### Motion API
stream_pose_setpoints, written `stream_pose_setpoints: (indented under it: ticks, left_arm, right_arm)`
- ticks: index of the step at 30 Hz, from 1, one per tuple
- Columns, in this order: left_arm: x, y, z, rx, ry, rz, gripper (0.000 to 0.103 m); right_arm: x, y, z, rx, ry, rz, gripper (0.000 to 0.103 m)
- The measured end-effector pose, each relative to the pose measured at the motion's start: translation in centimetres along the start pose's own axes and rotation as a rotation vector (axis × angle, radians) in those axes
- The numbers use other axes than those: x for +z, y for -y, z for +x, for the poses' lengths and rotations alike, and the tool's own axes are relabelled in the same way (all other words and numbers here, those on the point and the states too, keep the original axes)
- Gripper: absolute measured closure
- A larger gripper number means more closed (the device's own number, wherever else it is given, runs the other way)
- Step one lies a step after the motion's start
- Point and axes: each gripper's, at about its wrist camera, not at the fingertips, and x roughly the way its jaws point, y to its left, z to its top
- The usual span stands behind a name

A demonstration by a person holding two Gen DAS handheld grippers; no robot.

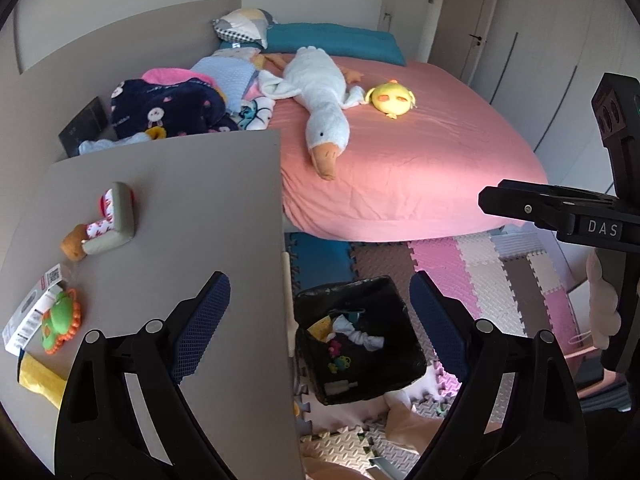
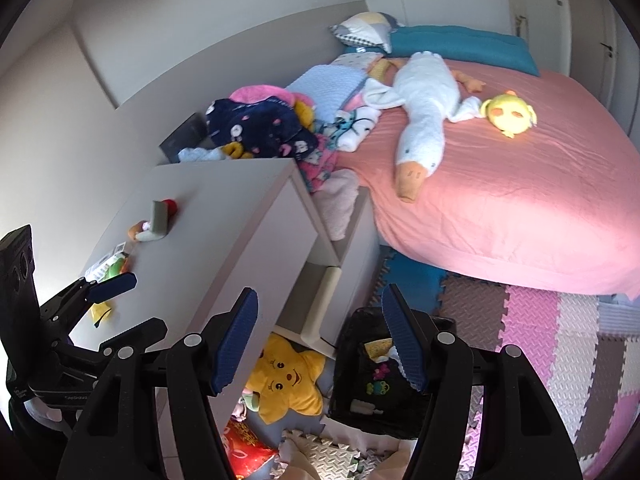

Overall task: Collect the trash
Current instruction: 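Move both open grippers back over the desk, then grasp the yellow blue-ended packet with the left gripper while the right gripper grasps the grey corner guard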

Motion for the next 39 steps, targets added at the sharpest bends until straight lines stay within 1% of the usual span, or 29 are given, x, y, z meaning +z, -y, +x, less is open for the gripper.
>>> stream_pose_setpoints:
  ticks: [9, 12, 16, 22, 25, 29, 34, 39]
  left_arm:
    - [-1.9, -5.4, -2.0, 0.126, 0.004, -0.140, 0.015]
    - [-2.6, -7.1, -2.8, 0.182, 0.007, -0.192, 0.015]
    - [-3.7, -9.9, -3.6, 0.253, 0.003, -0.285, 0.015]
    - [-5.8, -13.4, -5.5, 0.341, 0.009, -0.389, 0.015]
    - [-6.8, -15.0, -6.4, 0.379, 0.012, -0.446, 0.015]
    - [-8.2, -17.1, -7.1, 0.425, 0.006, -0.525, 0.015]
    - [-9.6, -19.8, -7.3, 0.475, -0.008, -0.634, 0.015]
    - [-10.7, -22.5, -6.9, 0.525, -0.047, -0.739, 0.015]
  right_arm:
    - [1.2, -5.0, 3.2, 0.093, -0.047, -0.099, 0.037]
    - [1.5, -6.5, 4.2, 0.119, -0.056, -0.125, 0.037]
    - [1.9, -8.6, 5.6, 0.149, -0.071, -0.156, 0.037]
    - [2.5, -11.6, 7.7, 0.194, -0.100, -0.203, 0.037]
    - [2.9, -13.1, 8.6, 0.208, -0.106, -0.225, 0.037]
    - [3.3, -14.7, 9.9, 0.219, -0.111, -0.255, 0.035]
    - [3.9, -16.4, 11.5, 0.227, -0.121, -0.271, 0.034]
    - [4.5, -18.3, 13.4, 0.232, -0.129, -0.277, 0.033]
